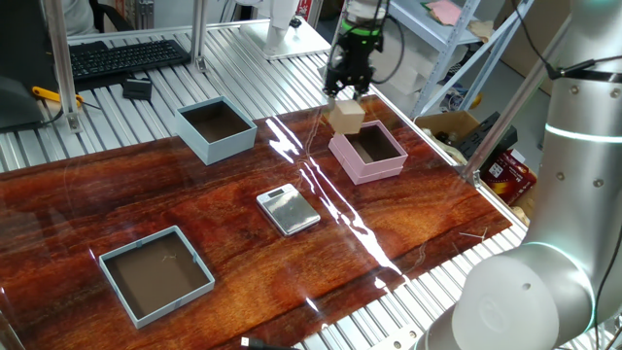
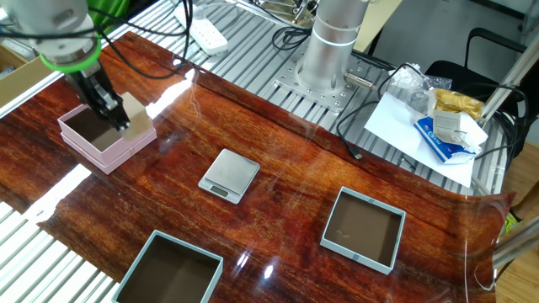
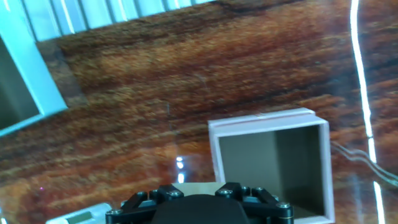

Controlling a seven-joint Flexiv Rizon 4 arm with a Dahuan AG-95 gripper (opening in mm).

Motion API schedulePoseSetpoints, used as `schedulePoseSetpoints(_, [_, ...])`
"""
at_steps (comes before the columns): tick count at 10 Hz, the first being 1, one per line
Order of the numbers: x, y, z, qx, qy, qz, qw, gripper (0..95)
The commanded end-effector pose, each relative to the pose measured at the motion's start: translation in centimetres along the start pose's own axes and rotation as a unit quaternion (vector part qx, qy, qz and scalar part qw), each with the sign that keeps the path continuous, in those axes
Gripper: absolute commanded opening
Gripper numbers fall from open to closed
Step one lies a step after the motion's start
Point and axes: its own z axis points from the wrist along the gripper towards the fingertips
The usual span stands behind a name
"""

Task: Move an object from one box to another

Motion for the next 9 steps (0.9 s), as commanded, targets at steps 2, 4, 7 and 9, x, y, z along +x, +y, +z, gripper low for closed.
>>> schedulePoseSetpoints(2, [-0.7,2.1,0.6,0.0,0.001,0.013,0.9999,0.0])
schedulePoseSetpoints(4, [-1.2,3.2,1.0,-0.006,0.003,0.013,0.9999,0.0])
schedulePoseSetpoints(7, [-1.9,4.9,1.6,-0.009,0.004,0.024,0.9997,0.0])
schedulePoseSetpoints(9, [-2.3,5.6,2.1,-0.008,0.003,0.033,0.9994,0.0])
